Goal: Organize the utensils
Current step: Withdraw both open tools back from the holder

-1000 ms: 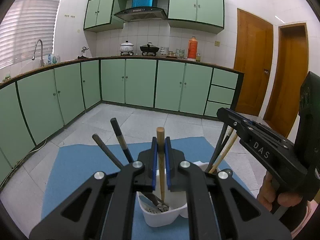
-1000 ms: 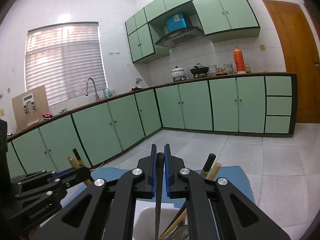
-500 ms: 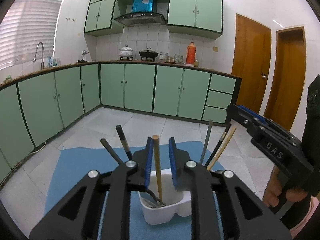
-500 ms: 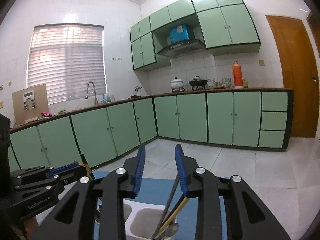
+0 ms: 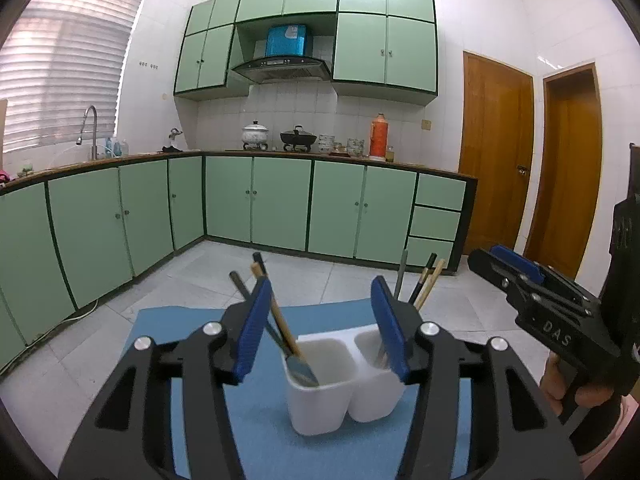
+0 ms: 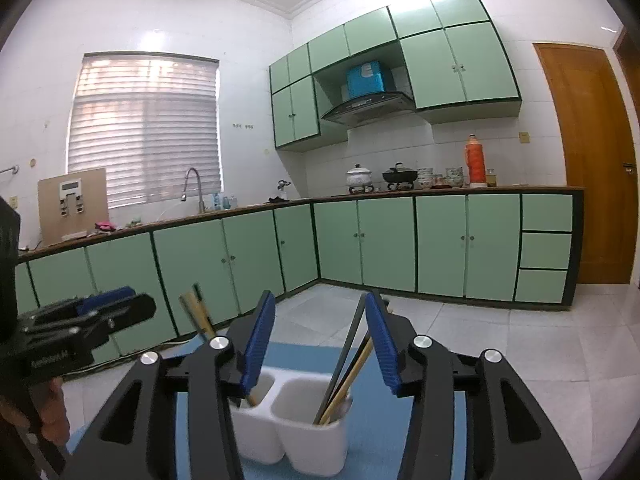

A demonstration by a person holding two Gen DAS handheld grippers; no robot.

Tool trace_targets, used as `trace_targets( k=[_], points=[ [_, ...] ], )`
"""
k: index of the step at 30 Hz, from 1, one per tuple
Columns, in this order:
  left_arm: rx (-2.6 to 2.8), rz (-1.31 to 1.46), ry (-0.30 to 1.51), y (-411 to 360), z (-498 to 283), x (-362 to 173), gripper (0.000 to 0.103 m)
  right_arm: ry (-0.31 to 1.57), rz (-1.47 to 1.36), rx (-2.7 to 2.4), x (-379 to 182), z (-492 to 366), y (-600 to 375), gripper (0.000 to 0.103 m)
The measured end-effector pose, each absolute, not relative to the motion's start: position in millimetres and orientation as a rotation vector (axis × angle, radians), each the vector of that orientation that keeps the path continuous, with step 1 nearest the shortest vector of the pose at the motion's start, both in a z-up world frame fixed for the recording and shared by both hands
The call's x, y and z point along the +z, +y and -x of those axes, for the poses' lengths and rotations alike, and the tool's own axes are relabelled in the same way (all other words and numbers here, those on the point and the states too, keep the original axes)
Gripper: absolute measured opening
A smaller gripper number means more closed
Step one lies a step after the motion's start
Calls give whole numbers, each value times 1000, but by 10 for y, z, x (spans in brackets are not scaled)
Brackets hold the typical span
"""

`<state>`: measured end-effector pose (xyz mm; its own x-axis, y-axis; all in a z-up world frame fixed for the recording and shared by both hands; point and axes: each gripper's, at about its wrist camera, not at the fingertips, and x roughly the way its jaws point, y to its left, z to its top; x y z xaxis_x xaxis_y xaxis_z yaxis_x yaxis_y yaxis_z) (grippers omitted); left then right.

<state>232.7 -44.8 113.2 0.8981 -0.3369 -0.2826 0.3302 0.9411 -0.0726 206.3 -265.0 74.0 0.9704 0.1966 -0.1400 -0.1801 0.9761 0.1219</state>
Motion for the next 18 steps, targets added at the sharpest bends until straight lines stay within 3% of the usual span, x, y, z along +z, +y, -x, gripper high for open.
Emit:
trace_targets(
  k=[6,12,14,18],
  points=[
    [-294,13,269,-347,-2008,939,70,150,-90,192,590,-1758,-2602,59],
    [-251,9,274,-259,-1679,742,89,177,-103,184,379,-1407,-2581,80],
    [-239,8,270,-223,-1548,679,92,188,-119,175,307,-1294,-2583,89],
    [-213,7,273,-161,-1326,579,98,233,-143,174,195,-1126,-2575,96]
  ],
)
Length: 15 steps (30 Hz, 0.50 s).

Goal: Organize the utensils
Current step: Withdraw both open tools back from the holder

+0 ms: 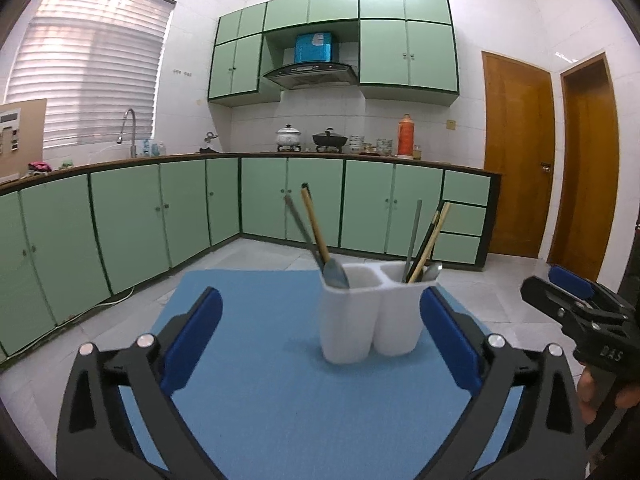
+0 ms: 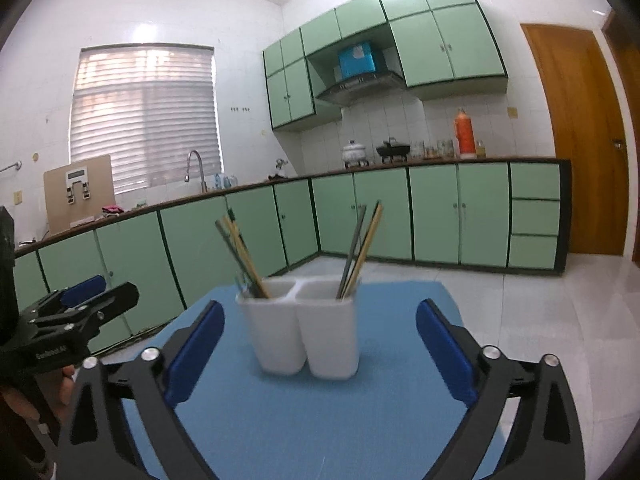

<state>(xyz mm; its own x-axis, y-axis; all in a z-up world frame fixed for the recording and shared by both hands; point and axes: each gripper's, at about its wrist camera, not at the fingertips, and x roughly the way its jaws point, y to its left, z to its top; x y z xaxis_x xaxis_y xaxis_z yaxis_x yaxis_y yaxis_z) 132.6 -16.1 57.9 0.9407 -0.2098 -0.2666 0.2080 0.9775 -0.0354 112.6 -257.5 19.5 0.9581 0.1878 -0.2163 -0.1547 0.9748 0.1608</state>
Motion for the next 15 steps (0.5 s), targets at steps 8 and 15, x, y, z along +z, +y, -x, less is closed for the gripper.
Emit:
trace_targets(
  k=[8,15],
  points=[
    [-188,-25,273,-97,-954,530,98,238,-91,98,184,-769,-2472,97],
    [-191,-31,240,-82,-671,649,98,215,-89,103,302,-540,-2409,97]
  ],
)
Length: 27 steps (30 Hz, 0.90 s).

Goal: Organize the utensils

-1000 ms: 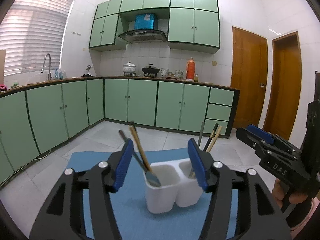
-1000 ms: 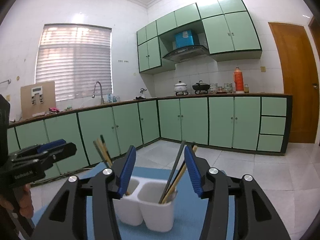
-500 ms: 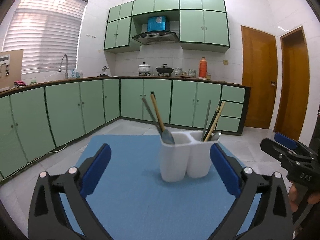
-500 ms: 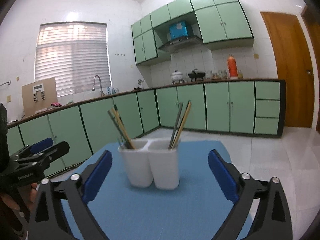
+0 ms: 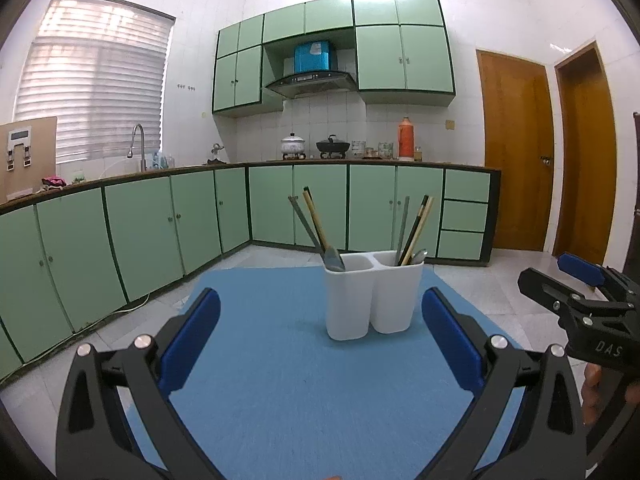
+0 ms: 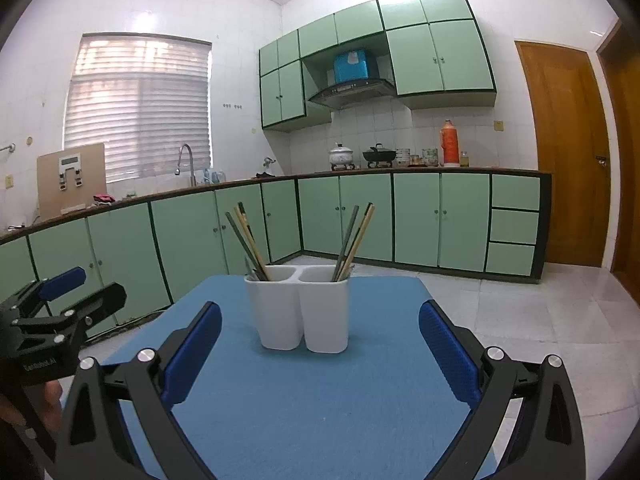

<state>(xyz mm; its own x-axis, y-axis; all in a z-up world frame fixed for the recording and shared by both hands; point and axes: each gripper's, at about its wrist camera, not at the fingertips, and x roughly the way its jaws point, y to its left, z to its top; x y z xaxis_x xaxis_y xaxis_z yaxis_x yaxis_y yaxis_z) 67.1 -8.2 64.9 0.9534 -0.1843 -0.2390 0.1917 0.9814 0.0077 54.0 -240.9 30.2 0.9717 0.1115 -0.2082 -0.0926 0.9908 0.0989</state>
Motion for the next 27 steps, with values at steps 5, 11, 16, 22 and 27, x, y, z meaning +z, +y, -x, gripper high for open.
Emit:
trace_targets(
  k=[5,11,16,22,27],
  points=[
    [-186,-26,231,-61,-557,705,98,188,-77,111,404,-397,-2358,97],
    [-176,-22,212,-30,-446,782,98,165,-65,120,477,-294,-2307,97],
    [-173,-18,198,1,-364,817,98,158,-64,121,511,-267,-2299,97],
    [-173,-19,191,-6,-325,829,98,155,-53,125,529,-242,-2266,97],
    [-173,-19,191,-7,-323,827,98,156,-51,126,533,-244,-2263,97]
  ],
)
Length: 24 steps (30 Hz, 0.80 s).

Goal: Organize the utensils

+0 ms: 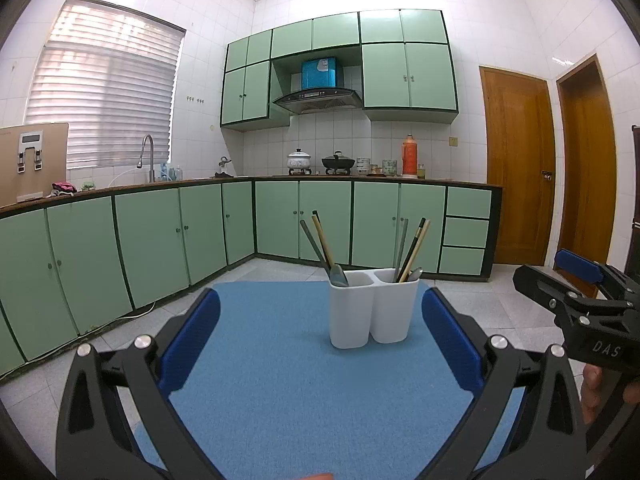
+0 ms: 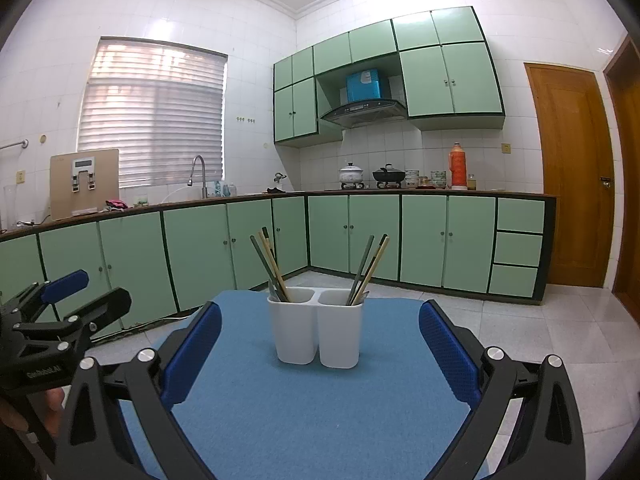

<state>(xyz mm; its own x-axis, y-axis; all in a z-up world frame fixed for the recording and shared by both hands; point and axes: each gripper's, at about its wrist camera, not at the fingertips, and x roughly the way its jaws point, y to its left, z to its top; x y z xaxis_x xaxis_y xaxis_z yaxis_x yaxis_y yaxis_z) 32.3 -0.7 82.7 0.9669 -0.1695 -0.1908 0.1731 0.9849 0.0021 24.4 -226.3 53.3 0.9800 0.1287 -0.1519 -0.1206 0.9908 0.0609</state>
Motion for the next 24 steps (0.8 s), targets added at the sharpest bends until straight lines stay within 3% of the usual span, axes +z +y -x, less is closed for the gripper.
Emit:
trace_targets(
  k=[24],
  points=[
    [-172,-13,190,2,-273,891,98,151,-47,133,549,-220,-2255,97]
  ],
)
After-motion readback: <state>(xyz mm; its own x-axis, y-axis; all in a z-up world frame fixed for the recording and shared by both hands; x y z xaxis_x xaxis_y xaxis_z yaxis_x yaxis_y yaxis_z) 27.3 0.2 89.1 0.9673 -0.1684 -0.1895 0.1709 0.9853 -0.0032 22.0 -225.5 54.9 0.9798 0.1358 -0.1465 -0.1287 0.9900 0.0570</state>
